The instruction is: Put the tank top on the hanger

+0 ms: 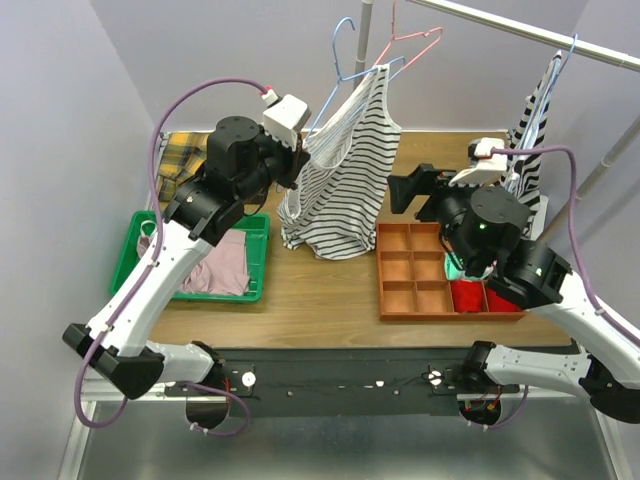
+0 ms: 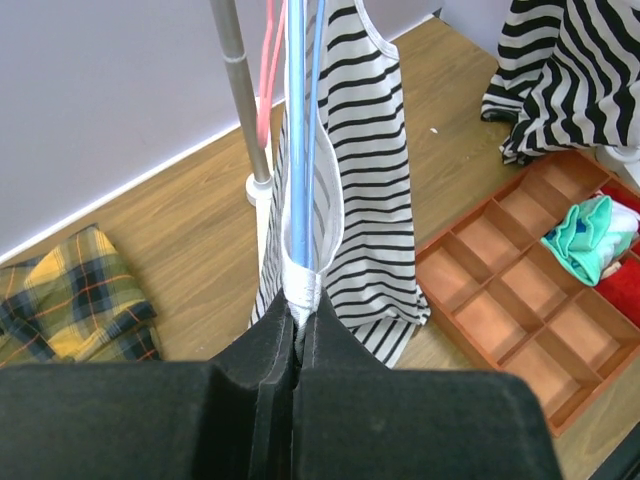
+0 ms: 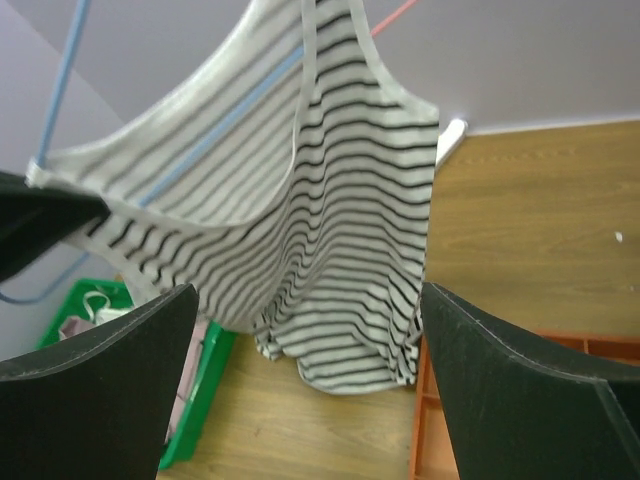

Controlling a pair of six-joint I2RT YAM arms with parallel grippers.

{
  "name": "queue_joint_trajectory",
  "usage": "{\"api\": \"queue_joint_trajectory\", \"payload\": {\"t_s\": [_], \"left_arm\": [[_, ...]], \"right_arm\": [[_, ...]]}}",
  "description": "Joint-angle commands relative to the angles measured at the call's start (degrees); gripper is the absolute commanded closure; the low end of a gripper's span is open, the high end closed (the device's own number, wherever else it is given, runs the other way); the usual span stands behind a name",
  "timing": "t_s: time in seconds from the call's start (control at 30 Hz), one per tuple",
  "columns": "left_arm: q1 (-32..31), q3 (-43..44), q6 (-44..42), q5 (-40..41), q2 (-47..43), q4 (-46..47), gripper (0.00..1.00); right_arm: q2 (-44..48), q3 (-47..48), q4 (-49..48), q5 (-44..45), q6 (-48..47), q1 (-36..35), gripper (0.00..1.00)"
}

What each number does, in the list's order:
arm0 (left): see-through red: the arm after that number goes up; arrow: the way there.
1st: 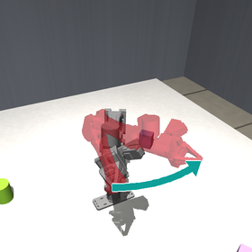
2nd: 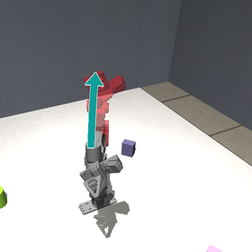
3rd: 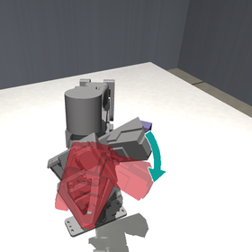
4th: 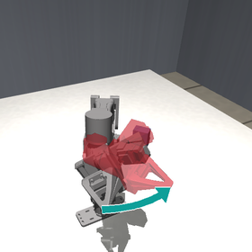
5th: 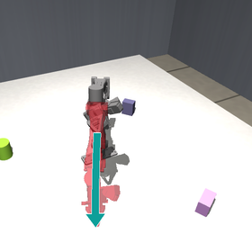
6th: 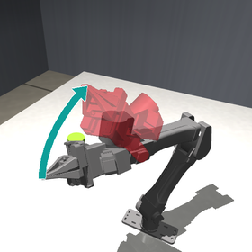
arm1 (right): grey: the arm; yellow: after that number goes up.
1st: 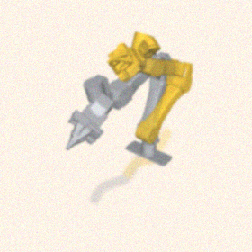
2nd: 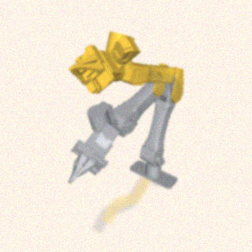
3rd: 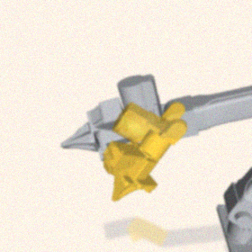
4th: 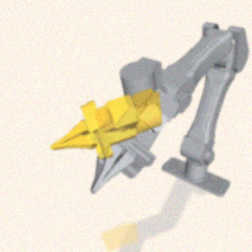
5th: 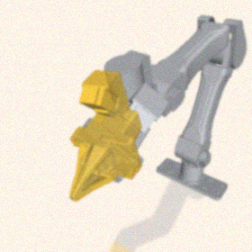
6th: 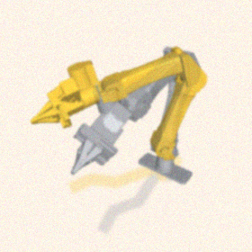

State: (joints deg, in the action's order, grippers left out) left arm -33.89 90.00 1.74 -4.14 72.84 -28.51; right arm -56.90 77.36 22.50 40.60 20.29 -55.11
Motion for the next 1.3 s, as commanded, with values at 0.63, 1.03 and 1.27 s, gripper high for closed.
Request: {"api": "queue_joint_trajectory", "payload": {"t_s": [0.63, 1.03, 1.27], "left_arm": [[-5.2, 24.2, -1.4, 3.7, 14.3, -1.5, 1.0], [-9.1, 38.7, -3.1, 5.0, 22.8, -5.6, 1.0], [-10.3, 39.5, -3.1, 6.5, 24.2, -5.5, 1.0]], "right_arm": [[-1.7, -22.7, -1.5, -3.0, 11.5, -0.3, 0.11], [-24.3, -25.2, -32.3, -19.8, 9.2, 3.2, 0.26], [-36.8, -20.6, -38.3, -25.7, 14.1, 11.8, 0.28]]}}
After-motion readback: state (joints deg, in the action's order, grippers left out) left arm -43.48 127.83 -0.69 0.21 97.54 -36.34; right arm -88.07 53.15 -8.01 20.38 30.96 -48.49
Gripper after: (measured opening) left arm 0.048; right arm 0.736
